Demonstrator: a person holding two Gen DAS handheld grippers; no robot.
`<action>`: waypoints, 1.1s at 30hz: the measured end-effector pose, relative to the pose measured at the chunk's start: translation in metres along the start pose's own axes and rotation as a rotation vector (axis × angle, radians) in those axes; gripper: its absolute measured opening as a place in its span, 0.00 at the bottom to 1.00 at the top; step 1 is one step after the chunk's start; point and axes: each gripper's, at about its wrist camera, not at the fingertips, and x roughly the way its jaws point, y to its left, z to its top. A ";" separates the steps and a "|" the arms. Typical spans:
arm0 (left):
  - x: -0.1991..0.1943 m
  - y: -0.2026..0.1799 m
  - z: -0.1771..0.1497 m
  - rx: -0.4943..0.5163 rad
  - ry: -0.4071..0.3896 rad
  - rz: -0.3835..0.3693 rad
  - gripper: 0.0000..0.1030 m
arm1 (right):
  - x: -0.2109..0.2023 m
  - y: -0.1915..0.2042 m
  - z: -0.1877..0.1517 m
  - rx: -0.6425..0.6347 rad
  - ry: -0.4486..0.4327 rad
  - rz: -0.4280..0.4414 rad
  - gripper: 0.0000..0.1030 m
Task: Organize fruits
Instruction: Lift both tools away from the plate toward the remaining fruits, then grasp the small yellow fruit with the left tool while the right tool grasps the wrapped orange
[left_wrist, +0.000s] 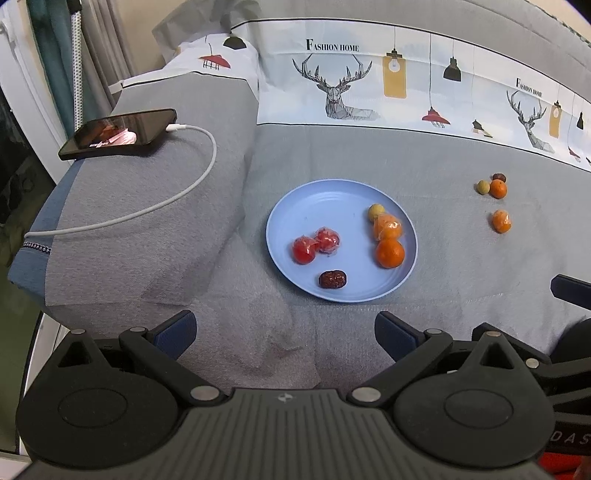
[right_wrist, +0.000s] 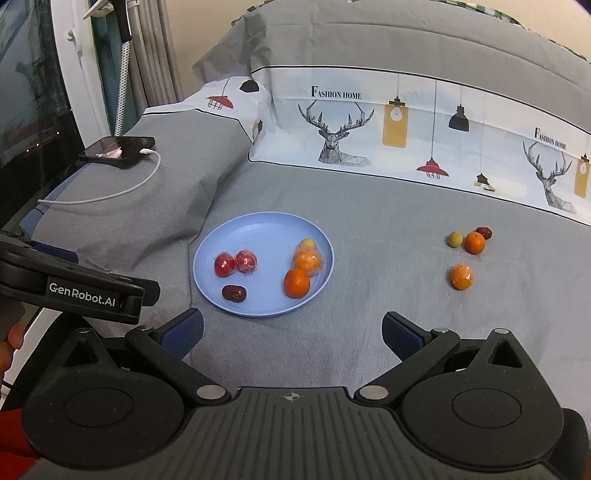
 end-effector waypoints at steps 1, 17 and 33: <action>0.001 -0.001 0.001 0.001 0.003 0.001 1.00 | 0.001 -0.001 0.000 0.004 -0.001 -0.002 0.99; 0.038 -0.058 0.033 0.109 0.067 -0.006 1.00 | 0.024 -0.116 -0.005 0.259 -0.037 -0.245 0.99; 0.142 -0.185 0.127 0.261 0.049 -0.081 1.00 | 0.166 -0.218 -0.006 0.256 -0.006 -0.346 0.99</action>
